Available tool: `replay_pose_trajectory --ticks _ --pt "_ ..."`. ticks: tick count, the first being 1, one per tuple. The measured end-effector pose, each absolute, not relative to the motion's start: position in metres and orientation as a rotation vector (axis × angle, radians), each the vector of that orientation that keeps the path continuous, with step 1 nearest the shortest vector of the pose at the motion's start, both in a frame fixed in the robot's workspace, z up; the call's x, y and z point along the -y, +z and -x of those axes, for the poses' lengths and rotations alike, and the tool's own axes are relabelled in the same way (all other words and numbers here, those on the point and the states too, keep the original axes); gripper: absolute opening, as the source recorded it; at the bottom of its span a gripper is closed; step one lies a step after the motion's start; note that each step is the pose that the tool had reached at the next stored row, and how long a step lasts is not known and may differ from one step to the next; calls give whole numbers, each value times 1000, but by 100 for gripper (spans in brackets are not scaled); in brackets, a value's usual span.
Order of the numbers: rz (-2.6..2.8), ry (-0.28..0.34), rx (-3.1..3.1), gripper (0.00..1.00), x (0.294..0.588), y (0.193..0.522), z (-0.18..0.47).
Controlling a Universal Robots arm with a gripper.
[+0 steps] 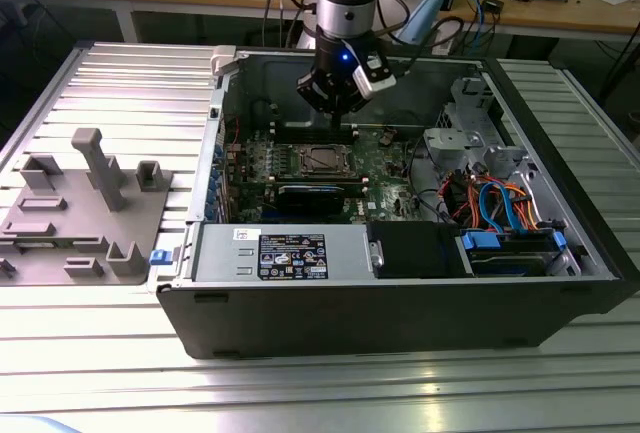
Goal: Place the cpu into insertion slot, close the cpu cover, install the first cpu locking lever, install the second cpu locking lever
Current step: 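Install the second cpu locking lever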
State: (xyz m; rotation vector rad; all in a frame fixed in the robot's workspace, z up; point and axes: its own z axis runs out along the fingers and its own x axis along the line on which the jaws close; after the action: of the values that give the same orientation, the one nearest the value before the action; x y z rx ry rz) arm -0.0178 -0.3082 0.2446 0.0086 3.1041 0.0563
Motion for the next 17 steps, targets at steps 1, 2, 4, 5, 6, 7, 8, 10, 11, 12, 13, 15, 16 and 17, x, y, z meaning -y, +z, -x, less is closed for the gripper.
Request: replay_pose_trajectory --ticks 1,2,4,5,6,7,8,10,11,12,13,15,16,17 --pt "-9 56 -3104 11 308 247 18" --pt "-9 56 -3104 11 308 248 18" --pt "-9 56 -3104 11 308 248 18" --pt "-9 56 -3104 11 308 248 18" --pt "-9 56 -3104 11 308 248 18" --pt "-8 56 -3105 11 309 248 18" --pt "-9 56 -3104 11 310 248 18" --pt "-9 56 -3104 11 311 248 18" --pt "-9 56 -3104 11 312 248 18" --pt "-9 56 -3104 11 313 248 18" --pt "-9 56 -3104 11 313 248 18" --pt "-9 56 -3104 11 313 248 18" --pt "-10 56 -3104 11 314 248 18" --pt "-10 56 -3104 11 314 248 18"
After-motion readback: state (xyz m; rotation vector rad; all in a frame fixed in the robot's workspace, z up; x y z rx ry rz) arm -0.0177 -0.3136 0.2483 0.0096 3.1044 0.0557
